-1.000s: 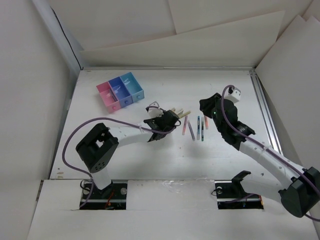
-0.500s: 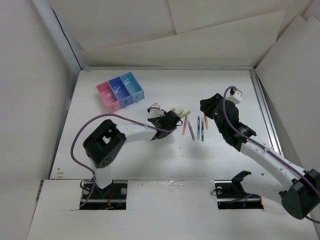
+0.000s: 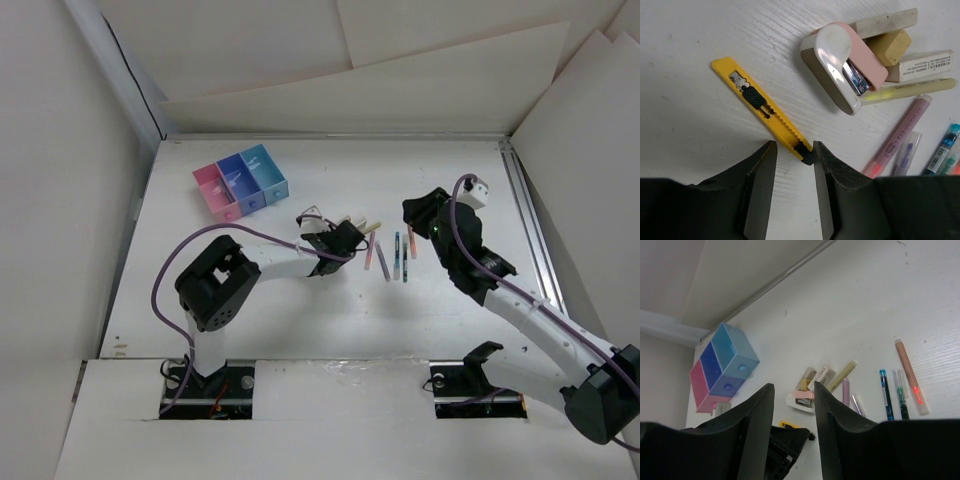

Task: Sort the stationery into containers
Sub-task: Pick up the pen from the center of the board.

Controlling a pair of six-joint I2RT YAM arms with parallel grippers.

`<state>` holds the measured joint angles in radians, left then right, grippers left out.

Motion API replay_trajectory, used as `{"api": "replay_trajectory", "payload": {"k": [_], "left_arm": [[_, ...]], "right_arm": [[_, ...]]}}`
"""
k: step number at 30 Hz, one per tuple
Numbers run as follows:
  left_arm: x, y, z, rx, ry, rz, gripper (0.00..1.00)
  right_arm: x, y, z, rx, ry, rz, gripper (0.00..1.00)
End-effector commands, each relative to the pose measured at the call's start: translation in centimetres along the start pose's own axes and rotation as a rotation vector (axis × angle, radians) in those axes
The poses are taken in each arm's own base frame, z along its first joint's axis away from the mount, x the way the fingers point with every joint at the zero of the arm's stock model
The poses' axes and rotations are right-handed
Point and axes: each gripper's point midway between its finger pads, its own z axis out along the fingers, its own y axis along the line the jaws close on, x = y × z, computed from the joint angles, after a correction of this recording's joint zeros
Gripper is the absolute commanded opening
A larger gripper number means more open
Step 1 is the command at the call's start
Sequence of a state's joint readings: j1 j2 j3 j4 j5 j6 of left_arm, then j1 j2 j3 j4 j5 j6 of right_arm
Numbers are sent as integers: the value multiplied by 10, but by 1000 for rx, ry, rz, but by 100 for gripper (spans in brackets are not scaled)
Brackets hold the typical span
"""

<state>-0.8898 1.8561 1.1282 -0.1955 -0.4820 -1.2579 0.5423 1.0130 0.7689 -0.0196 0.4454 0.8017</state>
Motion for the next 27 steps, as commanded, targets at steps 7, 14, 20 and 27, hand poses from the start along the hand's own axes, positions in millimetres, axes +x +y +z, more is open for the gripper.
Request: {"api": "replay_trajectory", "payload": {"k": [7,14,20,27], "left_arm": [[-5,54,-4,-172,-22,147,27],[-12,74,-5,-221,-26,175,27],[-15,65,-7,-157,-29,207,44],[-20,54,4,-201,-47,288,44]], "right_arm": [[-14,8,-7,-36,-33,29,44],[-15,7,-6,-36,-33,30,44],[-11,6,-4,-35,-19,26,44],[-10,8,-5,-41,-13,26,44]]}}
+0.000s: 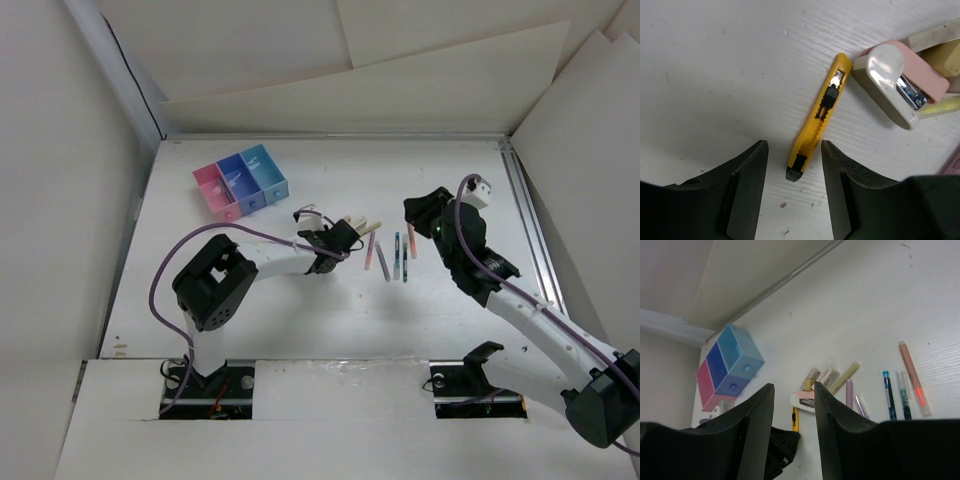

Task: Sort the stationery into containers
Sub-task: Pick up the pen from the center of the board.

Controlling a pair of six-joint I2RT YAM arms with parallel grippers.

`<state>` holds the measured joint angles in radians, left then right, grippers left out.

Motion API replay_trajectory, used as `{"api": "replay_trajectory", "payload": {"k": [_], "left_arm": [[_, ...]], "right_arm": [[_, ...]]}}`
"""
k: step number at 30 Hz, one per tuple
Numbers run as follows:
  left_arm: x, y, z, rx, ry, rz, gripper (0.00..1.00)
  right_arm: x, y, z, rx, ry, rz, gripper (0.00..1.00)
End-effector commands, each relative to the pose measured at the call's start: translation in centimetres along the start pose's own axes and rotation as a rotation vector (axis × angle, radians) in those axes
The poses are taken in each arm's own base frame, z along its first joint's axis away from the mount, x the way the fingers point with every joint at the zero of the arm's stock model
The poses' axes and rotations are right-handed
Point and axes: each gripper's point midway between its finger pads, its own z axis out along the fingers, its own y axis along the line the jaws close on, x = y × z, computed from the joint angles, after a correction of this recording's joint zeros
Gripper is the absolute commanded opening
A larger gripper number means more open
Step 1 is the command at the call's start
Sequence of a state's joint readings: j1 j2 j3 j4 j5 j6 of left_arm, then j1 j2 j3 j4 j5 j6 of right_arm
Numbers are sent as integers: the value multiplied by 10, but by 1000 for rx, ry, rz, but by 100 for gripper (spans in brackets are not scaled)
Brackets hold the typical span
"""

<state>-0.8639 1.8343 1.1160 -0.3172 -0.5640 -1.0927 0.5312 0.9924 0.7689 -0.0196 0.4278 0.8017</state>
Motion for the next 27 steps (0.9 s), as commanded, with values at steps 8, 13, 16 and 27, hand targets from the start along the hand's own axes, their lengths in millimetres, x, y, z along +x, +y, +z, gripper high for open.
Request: {"api": "replay_trajectory", "payload": {"k": [8,13,16,27], "left_arm": [[4,2,17,-79,6,163,36],[7,4,20,-87,11,189,26],[8,4,20,-83,20,198,14],[-87,0,-39,80,-128,-68,8]], "right_arm": [[-4,5,-1,-24,-6,14,44],[-4,5,-1,-24,-6,14,44],[-6,7,-3,-30,-11,18,44],[-6,7,-3,-30,-11,18,44]]}}
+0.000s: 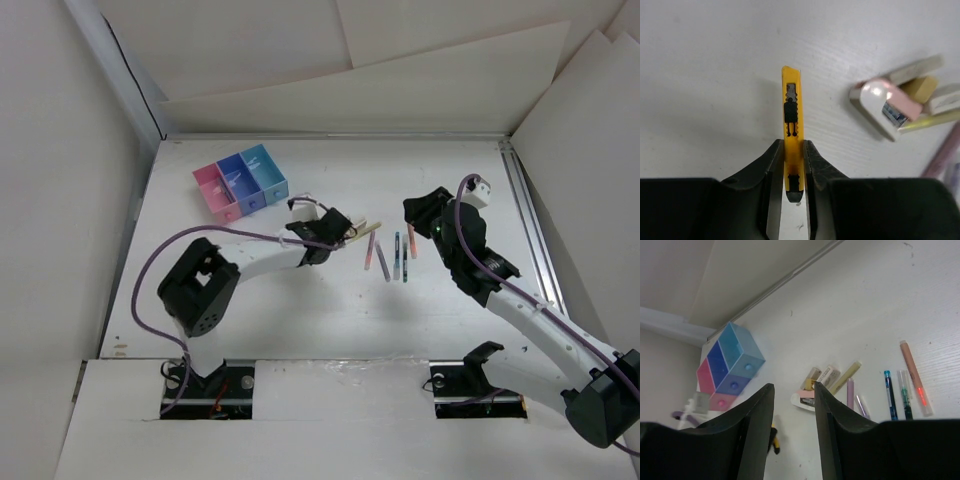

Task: Sort the stationery into containers
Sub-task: Pick up the pen from the center of the board, then place the pen in the storage box.

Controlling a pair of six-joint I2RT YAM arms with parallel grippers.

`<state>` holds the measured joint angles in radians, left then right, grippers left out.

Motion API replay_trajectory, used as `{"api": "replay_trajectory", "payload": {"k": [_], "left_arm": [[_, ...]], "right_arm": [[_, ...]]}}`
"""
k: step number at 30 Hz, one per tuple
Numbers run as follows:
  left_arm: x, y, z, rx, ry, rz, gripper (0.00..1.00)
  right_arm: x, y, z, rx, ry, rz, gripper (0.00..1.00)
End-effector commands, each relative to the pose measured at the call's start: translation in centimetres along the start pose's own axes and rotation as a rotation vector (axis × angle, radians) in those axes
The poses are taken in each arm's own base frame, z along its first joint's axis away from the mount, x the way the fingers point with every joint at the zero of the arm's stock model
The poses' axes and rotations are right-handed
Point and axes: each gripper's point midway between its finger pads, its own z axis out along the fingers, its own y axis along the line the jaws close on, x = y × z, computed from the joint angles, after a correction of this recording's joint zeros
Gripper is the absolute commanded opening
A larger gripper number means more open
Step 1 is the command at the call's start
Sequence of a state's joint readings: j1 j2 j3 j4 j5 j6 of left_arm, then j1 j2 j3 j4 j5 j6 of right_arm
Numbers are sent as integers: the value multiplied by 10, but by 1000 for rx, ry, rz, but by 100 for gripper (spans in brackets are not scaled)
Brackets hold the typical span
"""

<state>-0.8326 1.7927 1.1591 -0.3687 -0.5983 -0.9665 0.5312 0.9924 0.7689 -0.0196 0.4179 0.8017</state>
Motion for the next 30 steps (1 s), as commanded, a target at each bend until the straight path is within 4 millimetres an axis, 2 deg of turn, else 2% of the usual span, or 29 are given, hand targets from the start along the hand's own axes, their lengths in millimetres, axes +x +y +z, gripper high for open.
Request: {"api": "replay_trajectory", "payload": {"k": [1,3,4,6,7,8,10,11,14,15,17,18,19,23,30], "left_arm": [[-76,10,-22,83,-100,-215,8],[-110,14,-27,129,-142,-296,8],[-133,28,-21,116,-170,-350,10],[-162,37,-20,126,-203,-395,11],[-183,53,-14,105,-230,-422,11],[-205,57,-17,114,-259,-452,12],[-225,71,-4,88,-266,-475,12],[-244,90,3,53,-294,-506,12],[-250,110,30,30,-242,-525,12],[-264,123,35,8,-262,-554,12],[-263,140,50,-60,-249,-519,12],[-273,144,51,-74,-270,-519,12],[-273,154,56,-110,-265,-515,12],[-259,177,81,-184,-198,-491,12],[-244,184,100,-230,-160,-376,12]], "right_arm": [[-7,5,-3,-23,-19,18,44],[-7,5,-3,-23,-19,18,44],[-5,4,-1,-16,-12,14,44],[-3,5,-1,-23,-4,14,44],[-3,5,-1,-23,-4,14,44],[-3,5,-1,-23,-4,14,44],[-3,5,-1,-23,-4,14,44],[-3,5,-1,-23,-4,14,44],[-3,5,-1,-23,-4,14,44],[-1,4,1,-17,1,10,44],[2,6,0,-24,7,8,44],[3,7,0,-30,14,8,44],[3,7,0,-30,14,8,44],[3,7,0,-30,14,8,44],[2,10,0,-42,15,11,44]]}}
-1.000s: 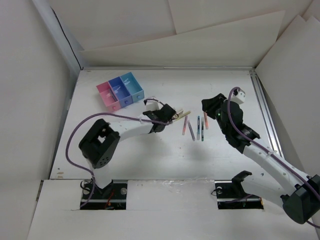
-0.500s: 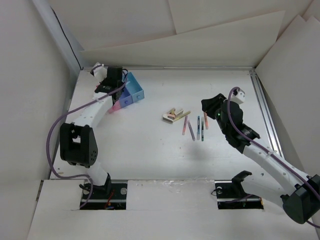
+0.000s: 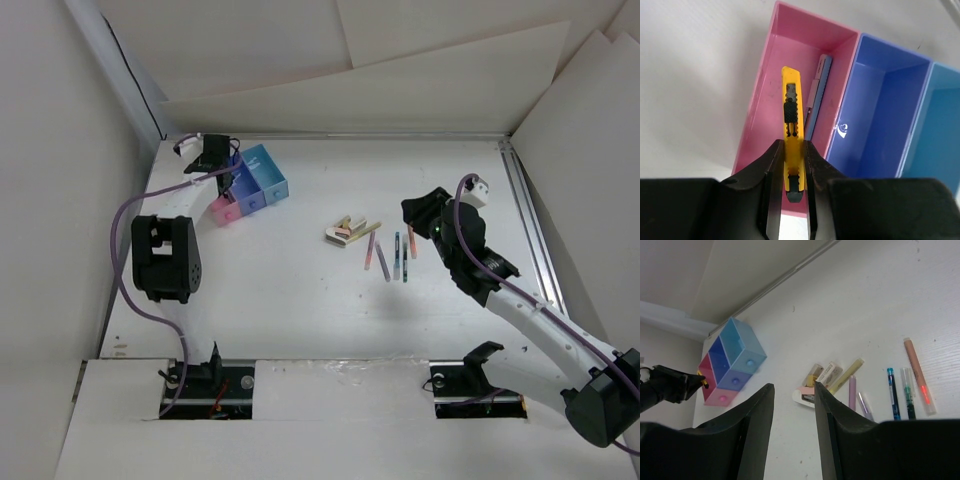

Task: Sort the stationery into containers
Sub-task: Place the pen in the storage box, then pick up the stapler from the center of the board.

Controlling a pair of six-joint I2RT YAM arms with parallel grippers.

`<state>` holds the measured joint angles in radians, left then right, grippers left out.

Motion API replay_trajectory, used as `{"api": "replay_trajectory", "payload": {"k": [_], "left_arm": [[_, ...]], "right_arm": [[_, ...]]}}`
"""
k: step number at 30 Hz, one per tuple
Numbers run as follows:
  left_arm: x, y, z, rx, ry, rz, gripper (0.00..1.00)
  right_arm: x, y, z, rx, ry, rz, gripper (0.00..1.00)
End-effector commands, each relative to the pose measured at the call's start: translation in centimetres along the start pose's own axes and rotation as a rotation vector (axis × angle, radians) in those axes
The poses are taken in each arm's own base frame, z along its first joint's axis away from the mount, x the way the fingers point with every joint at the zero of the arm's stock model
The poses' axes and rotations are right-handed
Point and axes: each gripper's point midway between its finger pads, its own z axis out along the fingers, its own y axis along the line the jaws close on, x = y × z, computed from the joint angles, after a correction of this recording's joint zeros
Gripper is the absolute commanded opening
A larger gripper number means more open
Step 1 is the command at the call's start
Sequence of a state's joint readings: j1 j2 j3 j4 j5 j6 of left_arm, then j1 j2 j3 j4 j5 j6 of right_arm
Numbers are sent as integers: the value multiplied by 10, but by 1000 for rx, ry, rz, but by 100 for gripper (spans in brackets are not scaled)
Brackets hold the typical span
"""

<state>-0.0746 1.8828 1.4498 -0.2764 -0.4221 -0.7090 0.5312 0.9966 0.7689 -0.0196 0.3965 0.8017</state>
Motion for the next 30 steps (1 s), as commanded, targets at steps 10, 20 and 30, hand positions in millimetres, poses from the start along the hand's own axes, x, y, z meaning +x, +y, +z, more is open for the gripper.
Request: {"api": "replay_trajectory", "payload": {"k": [10,20,30], "left_arm": [[-15,2,6,-49,-43,108,37],[-11,-66,-100,244,-152,81,45],[152,-111,-202,646,68,331,50]], "right_arm": [[-1,7,-1,-31,-3,4,44],[14,14,9,-49,66,-19,28],[24,14,17,-19,70,-49,2]]}}
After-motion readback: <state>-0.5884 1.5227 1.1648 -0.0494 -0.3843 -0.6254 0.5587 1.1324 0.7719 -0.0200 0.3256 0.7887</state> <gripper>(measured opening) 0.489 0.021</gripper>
